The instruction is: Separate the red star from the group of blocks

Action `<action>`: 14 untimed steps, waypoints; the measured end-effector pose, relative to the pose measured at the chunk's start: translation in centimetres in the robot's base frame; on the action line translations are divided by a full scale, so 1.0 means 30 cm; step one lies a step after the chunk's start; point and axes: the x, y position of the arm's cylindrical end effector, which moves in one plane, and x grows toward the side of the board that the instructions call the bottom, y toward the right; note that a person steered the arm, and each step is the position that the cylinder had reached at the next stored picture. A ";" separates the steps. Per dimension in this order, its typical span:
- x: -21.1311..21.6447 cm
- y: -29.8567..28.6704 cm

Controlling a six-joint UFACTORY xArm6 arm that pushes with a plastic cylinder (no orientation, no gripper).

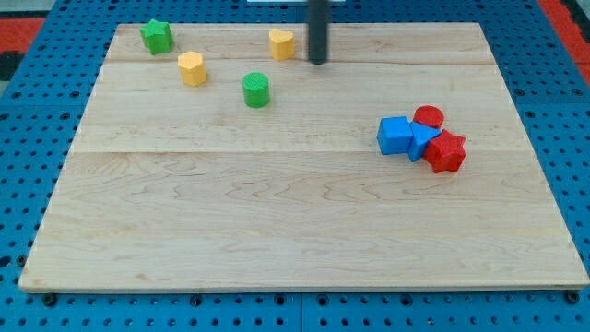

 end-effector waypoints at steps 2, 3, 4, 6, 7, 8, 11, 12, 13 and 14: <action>0.309 0.692; 0.671 0.604; 0.908 0.333; 0.684 0.447; 0.539 0.482; 0.454 0.485; 0.564 0.425; 0.400 0.332; 0.152 0.341; 0.100 0.402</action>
